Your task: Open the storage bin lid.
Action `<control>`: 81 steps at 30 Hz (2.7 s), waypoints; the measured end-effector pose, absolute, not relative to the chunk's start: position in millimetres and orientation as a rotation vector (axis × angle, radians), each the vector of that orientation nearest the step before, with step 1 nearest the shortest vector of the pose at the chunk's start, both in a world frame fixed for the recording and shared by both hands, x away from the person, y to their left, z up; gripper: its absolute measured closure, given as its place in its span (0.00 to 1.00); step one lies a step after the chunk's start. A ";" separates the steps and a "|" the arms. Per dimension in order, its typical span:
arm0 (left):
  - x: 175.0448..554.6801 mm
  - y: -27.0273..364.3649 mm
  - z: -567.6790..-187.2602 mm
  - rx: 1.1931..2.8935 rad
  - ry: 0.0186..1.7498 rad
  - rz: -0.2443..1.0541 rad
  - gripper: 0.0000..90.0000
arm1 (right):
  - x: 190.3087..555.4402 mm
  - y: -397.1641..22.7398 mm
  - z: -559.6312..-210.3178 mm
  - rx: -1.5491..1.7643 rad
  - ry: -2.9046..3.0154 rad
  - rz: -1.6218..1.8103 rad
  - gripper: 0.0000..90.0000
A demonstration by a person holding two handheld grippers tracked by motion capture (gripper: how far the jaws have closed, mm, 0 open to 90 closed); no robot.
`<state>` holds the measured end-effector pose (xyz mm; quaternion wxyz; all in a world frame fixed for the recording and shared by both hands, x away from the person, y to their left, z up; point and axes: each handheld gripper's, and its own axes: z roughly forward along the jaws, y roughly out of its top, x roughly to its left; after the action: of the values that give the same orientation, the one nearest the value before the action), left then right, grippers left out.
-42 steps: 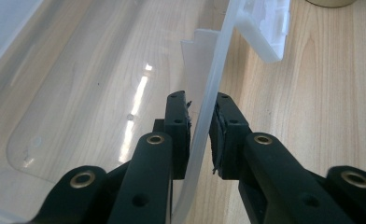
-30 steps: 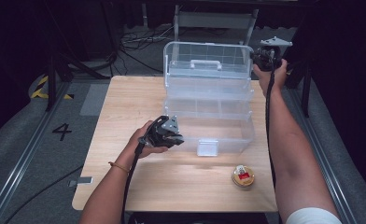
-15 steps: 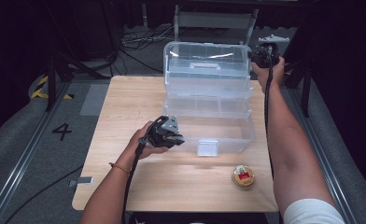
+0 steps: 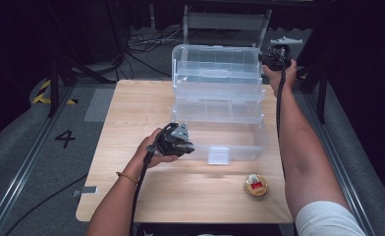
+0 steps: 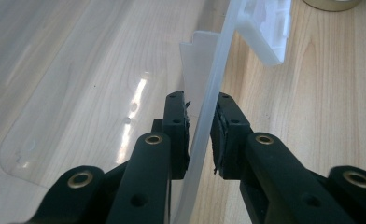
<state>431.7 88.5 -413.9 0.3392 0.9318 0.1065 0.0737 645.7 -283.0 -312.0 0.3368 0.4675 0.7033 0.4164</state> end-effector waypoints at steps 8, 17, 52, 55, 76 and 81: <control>431.4 89.5 -414.2 2.423 0.264 0.194 0.87 | 650.1 -282.5 -315.7 1.220 1.850 1.036 0.95; 434.7 93.3 -415.2 2.411 0.221 0.186 0.90 | 629.1 -287.7 -319.1 1.178 1.904 1.054 0.99; 428.2 88.7 -413.6 2.452 0.264 0.265 0.85 | 448.3 -314.4 -318.1 0.973 2.212 0.950 0.71; 428.2 89.0 -413.7 2.452 0.266 0.263 0.85 | 434.1 -315.9 -323.2 0.940 2.255 0.920 0.67; 431.1 91.3 -412.7 2.451 0.237 0.240 0.87 | 372.5 -314.3 -366.7 0.889 2.500 0.833 0.37; 431.0 92.6 -411.9 2.449 0.240 0.235 0.88 | 363.0 -310.1 -375.3 0.868 2.557 0.801 0.36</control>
<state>431.0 92.6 -411.9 0.3288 0.9356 0.0917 0.0897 363.0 -310.1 -375.3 0.1616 0.3041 0.8959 0.2807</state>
